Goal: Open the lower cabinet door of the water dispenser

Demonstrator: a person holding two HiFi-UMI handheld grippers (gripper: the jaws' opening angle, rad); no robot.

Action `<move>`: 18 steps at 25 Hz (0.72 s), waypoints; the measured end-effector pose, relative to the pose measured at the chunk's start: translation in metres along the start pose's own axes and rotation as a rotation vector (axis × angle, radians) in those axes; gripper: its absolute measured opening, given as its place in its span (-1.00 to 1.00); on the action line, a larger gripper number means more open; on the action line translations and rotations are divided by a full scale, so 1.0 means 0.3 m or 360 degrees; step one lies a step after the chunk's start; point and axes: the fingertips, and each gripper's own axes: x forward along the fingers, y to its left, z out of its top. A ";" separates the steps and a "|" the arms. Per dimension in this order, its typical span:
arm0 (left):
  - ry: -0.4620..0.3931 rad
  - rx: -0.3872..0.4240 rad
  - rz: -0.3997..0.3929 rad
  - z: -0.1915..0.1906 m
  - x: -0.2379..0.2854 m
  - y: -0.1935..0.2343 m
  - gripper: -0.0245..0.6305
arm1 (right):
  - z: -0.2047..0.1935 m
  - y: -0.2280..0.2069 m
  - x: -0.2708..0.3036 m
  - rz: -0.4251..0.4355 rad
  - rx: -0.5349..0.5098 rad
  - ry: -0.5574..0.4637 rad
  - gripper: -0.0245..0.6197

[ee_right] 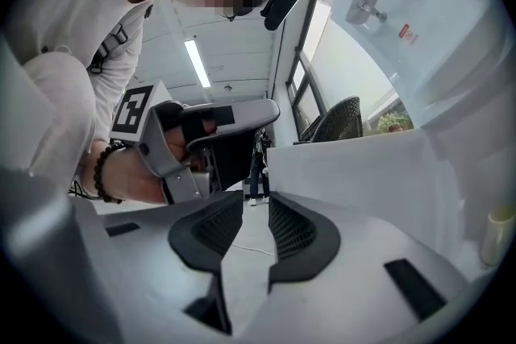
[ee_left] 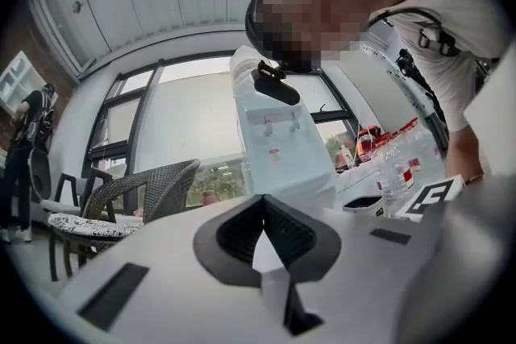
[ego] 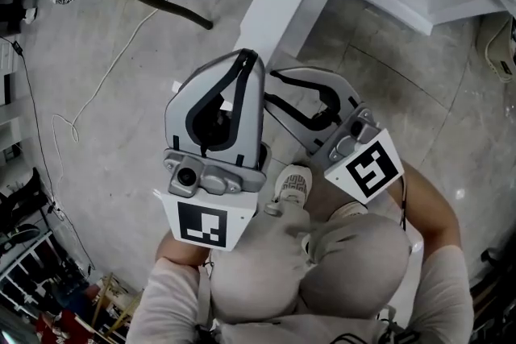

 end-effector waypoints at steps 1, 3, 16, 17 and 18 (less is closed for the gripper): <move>0.0002 0.0006 0.0002 -0.001 -0.001 0.000 -0.92 | -0.002 0.000 0.009 0.0006 0.0006 -0.0006 -0.58; 0.0004 0.0020 0.0011 -0.006 -0.001 0.002 -0.92 | -0.003 0.000 0.023 0.0015 0.0008 -0.0017 -0.59; 0.0025 0.0026 0.0084 -0.044 -0.012 0.056 -0.92 | -0.016 -0.007 0.113 0.0062 -0.0013 0.0001 -0.61; 0.0020 0.0029 0.0086 -0.038 -0.014 0.060 -0.92 | -0.014 -0.007 0.116 0.0059 -0.0003 -0.0001 -0.61; 0.0016 0.0032 0.0088 -0.032 -0.016 0.064 -0.92 | -0.009 -0.005 0.115 0.0058 0.0007 -0.0006 -0.61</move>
